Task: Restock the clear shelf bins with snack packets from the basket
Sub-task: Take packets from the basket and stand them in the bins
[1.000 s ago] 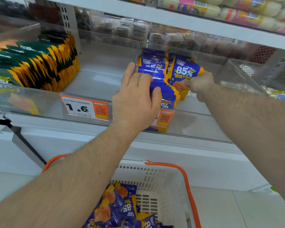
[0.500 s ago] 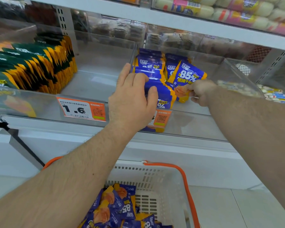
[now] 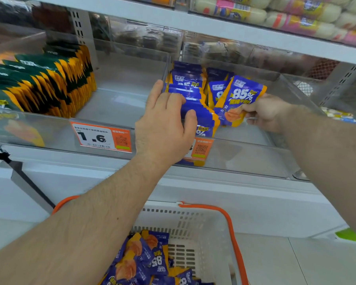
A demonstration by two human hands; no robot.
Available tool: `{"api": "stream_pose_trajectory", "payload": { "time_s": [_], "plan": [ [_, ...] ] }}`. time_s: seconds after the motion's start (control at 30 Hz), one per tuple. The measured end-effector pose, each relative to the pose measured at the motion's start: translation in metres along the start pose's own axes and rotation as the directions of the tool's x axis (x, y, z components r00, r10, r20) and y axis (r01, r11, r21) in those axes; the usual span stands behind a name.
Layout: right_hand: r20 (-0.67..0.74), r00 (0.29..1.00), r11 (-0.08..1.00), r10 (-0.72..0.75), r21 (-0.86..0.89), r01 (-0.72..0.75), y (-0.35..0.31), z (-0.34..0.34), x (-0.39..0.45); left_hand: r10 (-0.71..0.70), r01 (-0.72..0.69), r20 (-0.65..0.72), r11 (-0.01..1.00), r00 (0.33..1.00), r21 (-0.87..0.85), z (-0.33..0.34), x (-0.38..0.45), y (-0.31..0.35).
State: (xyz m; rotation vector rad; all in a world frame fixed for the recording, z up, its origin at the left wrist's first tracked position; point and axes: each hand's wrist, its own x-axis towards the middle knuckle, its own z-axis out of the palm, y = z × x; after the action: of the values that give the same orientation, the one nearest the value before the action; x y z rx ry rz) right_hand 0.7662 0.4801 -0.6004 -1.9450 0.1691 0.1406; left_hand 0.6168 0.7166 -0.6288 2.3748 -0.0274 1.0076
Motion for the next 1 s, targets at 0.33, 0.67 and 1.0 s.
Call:
{"api": "stream_pose_trajectory", "payload": {
  "time_s": [0.33,0.67,1.0],
  "plan": [
    [0.128,0.991,0.978,-0.033,-0.199,0.058,-0.016,0.024,-0.006,-0.014,0.014,0.027,1.000,1.000,0.012,-0.001,0.000,0.001],
    [0.003,1.000,1.000,-0.009,0.000,0.009,-0.008,0.008,-0.003,-0.021,0.022,0.047,1.000,0.999,-0.003,-0.003,-0.001,0.003],
    [-0.155,0.988,1.000,-0.008,0.023,0.012,-0.008,0.028,0.009,-0.014,0.014,0.043,1.000,0.999,-0.005,-0.003,0.000,0.001]
  ]
}}
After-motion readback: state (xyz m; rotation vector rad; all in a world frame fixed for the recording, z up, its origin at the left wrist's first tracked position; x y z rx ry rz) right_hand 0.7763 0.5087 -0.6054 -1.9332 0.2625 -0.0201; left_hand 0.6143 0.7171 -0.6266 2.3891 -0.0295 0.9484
